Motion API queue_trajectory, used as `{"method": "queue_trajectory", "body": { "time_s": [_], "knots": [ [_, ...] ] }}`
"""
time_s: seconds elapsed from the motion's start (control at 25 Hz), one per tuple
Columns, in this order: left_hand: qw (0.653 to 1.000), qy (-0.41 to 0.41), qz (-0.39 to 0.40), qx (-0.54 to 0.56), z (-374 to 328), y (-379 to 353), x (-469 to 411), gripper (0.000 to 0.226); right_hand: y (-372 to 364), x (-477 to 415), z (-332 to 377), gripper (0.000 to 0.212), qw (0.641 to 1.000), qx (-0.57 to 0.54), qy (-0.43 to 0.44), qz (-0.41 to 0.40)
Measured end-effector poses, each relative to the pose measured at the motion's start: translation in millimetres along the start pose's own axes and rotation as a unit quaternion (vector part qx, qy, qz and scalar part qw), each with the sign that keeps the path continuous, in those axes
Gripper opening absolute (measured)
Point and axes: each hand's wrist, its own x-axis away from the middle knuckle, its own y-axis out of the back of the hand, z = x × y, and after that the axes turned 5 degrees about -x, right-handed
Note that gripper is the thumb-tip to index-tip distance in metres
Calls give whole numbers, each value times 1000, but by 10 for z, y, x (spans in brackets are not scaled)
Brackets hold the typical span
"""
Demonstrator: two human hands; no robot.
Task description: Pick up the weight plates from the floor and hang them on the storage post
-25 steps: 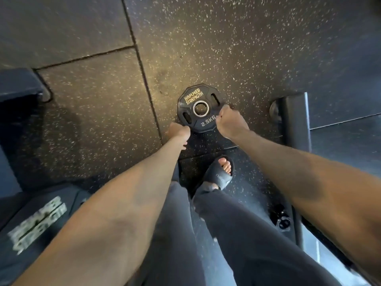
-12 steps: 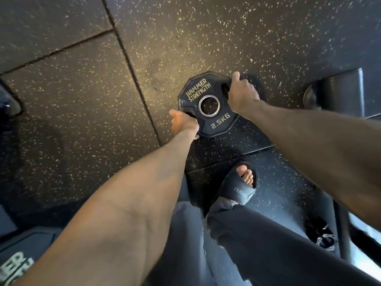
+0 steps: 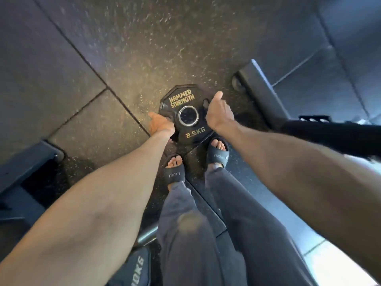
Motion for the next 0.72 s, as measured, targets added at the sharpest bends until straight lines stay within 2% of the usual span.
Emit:
{"method": "queue_trajectory", "body": {
  "time_s": [0.08,0.24,0.4,0.6,0.72],
  "knots": [
    [998,-47,13,-51,-83,369,590,70,501,630,24,61,999,-38,-31,-8],
    [981,-131,35,-136,-348,966,1806,62,1375,1924,-4,71,984,-123,-122,-38],
    [953,-222,72,-192,-620,1219,2963,51,2027,3075,-300,72,956,-194,-187,-119],
    [883,-348,112,-295,-759,1315,4614,53,2583,4348,-910,62,896,-295,-247,-220],
    [827,-424,126,-347,-622,1205,5471,30,2716,5187,-1334,45,860,-339,-256,-282]
  ]
}}
